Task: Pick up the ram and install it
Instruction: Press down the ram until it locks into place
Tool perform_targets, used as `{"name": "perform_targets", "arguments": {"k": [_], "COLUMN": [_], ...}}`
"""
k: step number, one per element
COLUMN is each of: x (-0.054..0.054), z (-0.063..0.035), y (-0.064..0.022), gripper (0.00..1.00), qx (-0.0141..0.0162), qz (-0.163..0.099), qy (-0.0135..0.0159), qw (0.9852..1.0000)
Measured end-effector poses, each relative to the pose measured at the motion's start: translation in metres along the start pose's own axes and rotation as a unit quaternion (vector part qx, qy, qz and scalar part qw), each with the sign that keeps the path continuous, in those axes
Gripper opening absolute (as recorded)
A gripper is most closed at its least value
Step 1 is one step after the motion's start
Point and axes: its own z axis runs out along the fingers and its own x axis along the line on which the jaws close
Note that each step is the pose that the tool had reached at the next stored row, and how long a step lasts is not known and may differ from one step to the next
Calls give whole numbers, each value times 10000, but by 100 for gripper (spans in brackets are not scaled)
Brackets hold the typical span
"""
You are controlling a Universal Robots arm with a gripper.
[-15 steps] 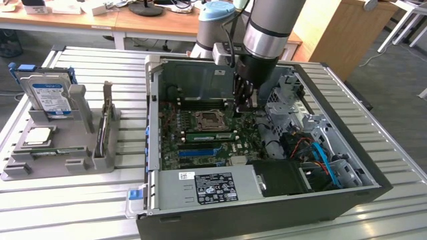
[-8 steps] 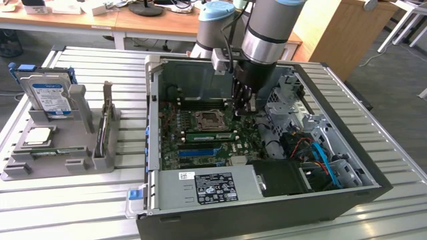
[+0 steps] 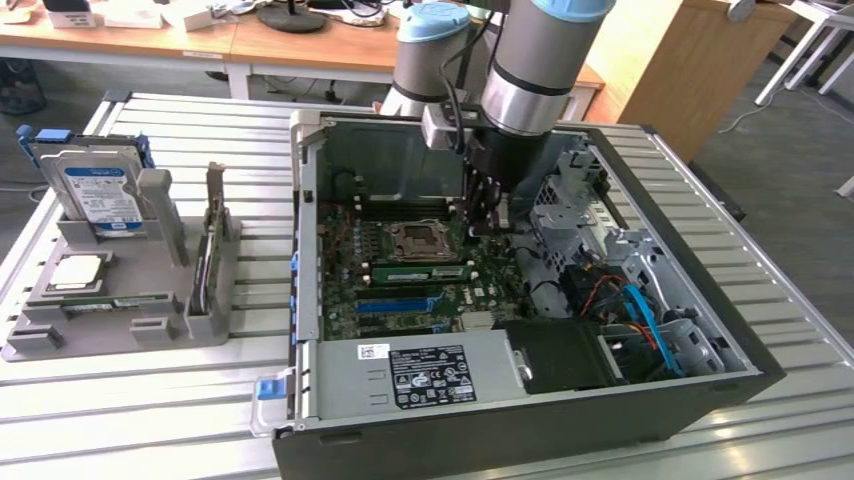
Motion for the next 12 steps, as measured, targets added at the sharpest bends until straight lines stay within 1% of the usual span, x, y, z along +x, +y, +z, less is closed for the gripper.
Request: {"name": "perform_targets", "arguments": {"k": [12], "x": [0], "z": [92], "y": [-3], "gripper": [11], "qx": [0], "qz": [0], "qy": [0], "qw": [10000]}}
